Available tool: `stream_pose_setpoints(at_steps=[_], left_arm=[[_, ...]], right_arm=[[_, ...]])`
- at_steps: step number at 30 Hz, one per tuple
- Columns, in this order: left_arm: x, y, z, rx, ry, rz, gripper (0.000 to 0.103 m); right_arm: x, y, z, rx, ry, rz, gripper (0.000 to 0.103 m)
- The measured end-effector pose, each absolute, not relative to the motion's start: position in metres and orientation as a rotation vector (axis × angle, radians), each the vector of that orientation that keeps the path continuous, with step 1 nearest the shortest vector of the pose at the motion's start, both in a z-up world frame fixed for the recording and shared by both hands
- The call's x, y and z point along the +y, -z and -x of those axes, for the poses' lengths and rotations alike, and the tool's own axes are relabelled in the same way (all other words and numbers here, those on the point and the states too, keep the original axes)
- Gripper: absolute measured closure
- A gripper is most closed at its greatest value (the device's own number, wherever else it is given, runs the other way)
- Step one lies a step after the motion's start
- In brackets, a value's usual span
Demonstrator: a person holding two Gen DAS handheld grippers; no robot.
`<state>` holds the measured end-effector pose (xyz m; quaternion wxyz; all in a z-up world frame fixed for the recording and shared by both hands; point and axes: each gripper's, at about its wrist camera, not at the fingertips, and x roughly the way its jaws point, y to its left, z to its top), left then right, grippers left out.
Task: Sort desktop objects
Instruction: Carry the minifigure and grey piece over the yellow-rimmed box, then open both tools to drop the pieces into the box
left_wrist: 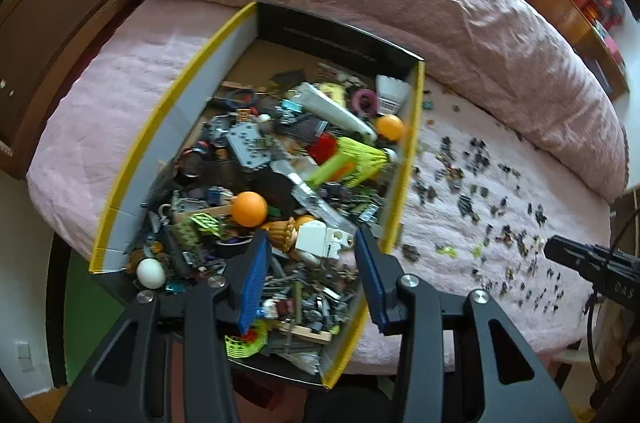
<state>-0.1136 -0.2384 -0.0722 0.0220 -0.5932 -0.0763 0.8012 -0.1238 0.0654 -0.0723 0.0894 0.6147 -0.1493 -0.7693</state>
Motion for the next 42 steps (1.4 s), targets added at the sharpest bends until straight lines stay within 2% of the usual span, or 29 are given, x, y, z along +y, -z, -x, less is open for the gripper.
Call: stream_pose_setpoints(at_steps=[15,21,22,26,29,31,34,42], left_arm=[[-0.288,0.1,0.132,-0.273,-2.497,1.935,0.059],[-0.306,0.127,0.14,-0.287,-2.468,2.026,0.059],[-0.309,0.133,0.141,-0.208,-2.417,2.018,0.059],[-0.325,0.147,0.142,-0.226,-2.41,2.088,0.059],[-0.334,0.153,0.143,-0.207,-2.416,2.143,0.054],[-0.339,0.154,0.143,-0.221,-2.416,2.164,0.044],[-0.344,0.155,0.141,-0.232,-2.428,2.182,0.034],[-0.345,0.158,0.134,-0.226,-2.406,2.212,0.03]], right_arm=[[0.01,0.071,0.144,-0.306,2.202,-1.839,0.087],[-0.002,0.076,0.149,-0.297,2.151,-1.863,0.087],[-0.005,0.077,0.15,-0.293,2.143,-1.866,0.087],[-0.017,0.078,0.152,-0.263,2.113,-1.866,0.087],[-0.026,0.078,0.153,-0.231,2.093,-1.859,0.087],[-0.031,0.078,0.154,-0.223,2.082,-1.859,0.087],[-0.037,0.079,0.156,-0.212,2.067,-1.854,0.087],[-0.057,0.074,0.169,-0.151,2.044,-1.818,0.087]])
